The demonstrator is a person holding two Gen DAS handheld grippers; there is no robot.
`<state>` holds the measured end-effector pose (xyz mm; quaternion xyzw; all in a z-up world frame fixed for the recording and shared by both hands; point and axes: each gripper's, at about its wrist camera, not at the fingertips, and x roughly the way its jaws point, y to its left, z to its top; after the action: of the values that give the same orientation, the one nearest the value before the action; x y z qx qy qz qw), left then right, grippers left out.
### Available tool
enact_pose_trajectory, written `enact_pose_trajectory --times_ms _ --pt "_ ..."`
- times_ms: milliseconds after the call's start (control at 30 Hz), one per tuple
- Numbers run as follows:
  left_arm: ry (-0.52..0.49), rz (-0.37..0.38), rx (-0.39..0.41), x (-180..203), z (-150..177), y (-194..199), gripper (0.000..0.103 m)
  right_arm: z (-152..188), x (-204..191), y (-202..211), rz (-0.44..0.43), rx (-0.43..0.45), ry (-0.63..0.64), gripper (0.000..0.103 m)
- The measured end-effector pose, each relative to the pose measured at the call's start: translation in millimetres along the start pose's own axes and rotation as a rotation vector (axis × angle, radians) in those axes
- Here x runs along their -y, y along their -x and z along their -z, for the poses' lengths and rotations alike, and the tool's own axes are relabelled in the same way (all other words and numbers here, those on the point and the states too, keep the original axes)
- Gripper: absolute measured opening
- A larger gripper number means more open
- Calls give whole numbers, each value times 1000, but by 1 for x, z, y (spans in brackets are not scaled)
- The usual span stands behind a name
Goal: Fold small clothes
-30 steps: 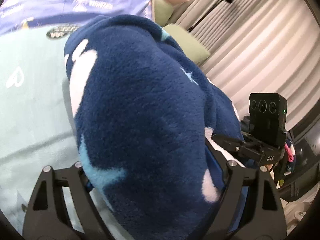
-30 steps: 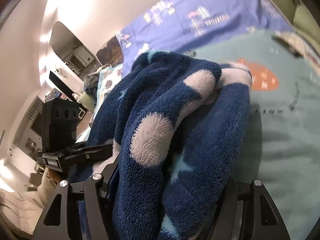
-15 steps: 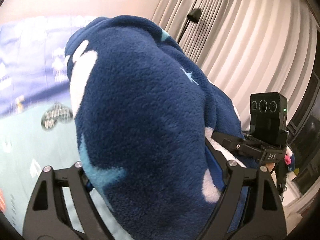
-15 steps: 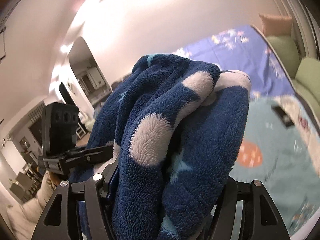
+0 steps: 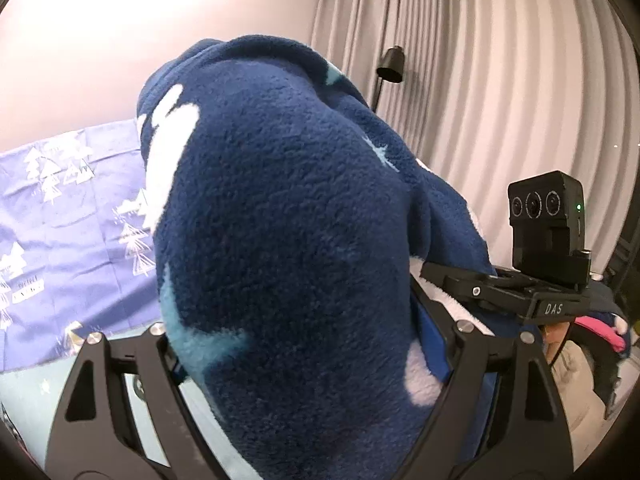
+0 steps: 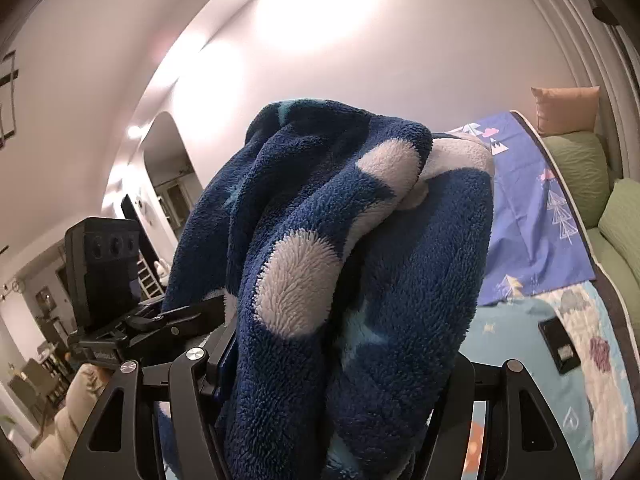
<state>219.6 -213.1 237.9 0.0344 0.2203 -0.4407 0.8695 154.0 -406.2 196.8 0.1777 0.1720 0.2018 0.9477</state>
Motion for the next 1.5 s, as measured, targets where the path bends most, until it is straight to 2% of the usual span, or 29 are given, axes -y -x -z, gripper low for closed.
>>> enact_pose_trajectory --times_ms 100,133,267,367,733,867,933,1000,1100,1133,1200,1267,1367,1400,1500 --pt "-4 -20 -2 -13 -11 -30 86 -12 22 -25 -4 -1 -16 66" --pt "-3 -26 -3 -32 -3 -39 86 -14 32 -36 -4 -3 -19 66" --pt "15 -37 -16 -58 3 -79 85 -18 68 -78 -1 -21 -36 66" --pt "47 -33 -38 -83 20 -109 85 -13 96 -113 11 -53 -50 66" --pt "195 -50 -181 -173 104 -227 85 66 203 -245 75 -230 -137 66" --pt "236 -66 -232 -194 139 -265 85 90 234 -283 112 -287 -138 65" --pt "240 -90 -275 -201 158 -292 85 108 251 -305 135 -344 -136 65" --pt "262 -112 -289 -209 176 -298 87 125 265 -318 149 -386 -151 65" --pt "374 -54 -269 -236 187 -295 90 146 286 -313 94 -322 -291 78" --pt "361 -56 -265 -233 187 -293 91 148 289 -312 94 -313 -302 85" --pt "325 -74 -259 -228 187 -292 91 151 287 -309 111 -310 -290 88" --pt "335 -105 -267 -225 182 -299 93 148 288 -306 136 -311 -288 89" --pt "349 -176 -263 -229 188 -284 93 138 276 -286 200 -303 -278 89" --pt "332 -214 -252 -227 184 -289 92 134 271 -278 222 -299 -261 89" --pt "211 -298 -185 -204 178 -259 92 133 244 -242 286 -283 -203 89"
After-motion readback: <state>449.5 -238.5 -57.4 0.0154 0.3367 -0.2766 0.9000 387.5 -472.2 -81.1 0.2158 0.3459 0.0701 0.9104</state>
